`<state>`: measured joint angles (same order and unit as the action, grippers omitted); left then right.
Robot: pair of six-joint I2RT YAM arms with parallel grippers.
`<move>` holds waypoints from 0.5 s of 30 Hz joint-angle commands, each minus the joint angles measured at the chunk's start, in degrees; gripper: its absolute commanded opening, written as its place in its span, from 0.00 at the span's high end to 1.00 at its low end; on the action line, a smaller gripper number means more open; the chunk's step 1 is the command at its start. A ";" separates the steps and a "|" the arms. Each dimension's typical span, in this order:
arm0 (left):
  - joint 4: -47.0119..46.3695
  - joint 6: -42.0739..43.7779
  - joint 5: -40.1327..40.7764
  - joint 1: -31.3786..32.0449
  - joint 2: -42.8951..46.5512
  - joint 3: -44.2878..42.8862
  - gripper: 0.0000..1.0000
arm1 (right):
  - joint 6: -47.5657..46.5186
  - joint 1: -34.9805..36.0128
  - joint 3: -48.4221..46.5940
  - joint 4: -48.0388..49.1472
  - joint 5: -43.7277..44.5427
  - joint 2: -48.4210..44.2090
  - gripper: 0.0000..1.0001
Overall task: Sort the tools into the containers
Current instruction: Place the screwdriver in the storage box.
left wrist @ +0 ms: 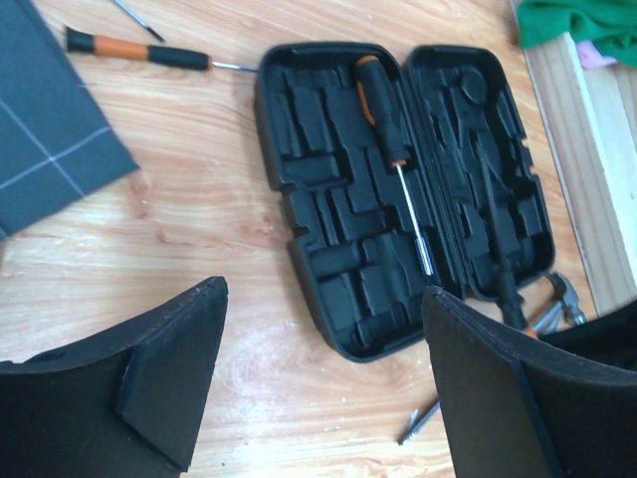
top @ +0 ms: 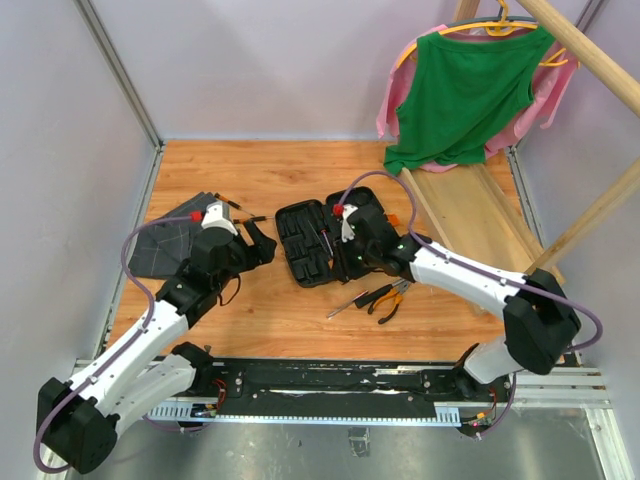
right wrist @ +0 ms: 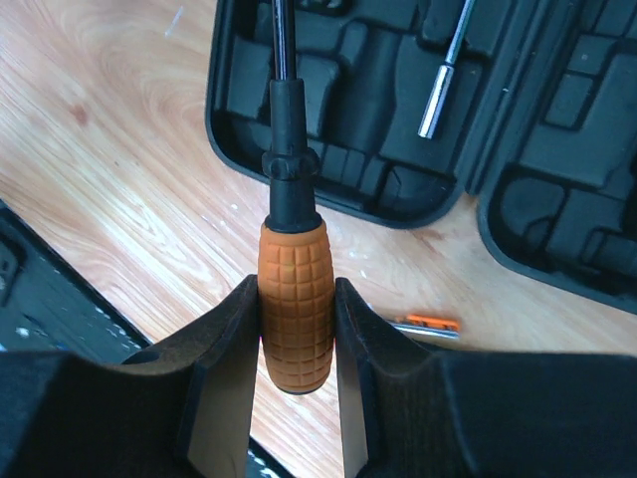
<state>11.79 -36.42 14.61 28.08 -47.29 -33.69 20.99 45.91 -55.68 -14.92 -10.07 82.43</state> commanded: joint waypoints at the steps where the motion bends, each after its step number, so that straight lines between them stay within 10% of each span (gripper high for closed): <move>1: -5.90 0.86 -6.12 -0.47 0.97 2.16 0.17 | 7.90 -0.42 -6.29 0.11 -3.89 4.88 0.99; 15: -5.04 1.92 -3.93 -0.47 4.75 5.89 0.18 | 15.09 -1.14 -16.91 -5.84 4.44 18.22 0.96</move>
<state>8.62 -36.18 9.74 27.92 -43.66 -27.68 32.88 45.71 -70.17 -18.13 -8.45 99.35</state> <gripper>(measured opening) 0.821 0.326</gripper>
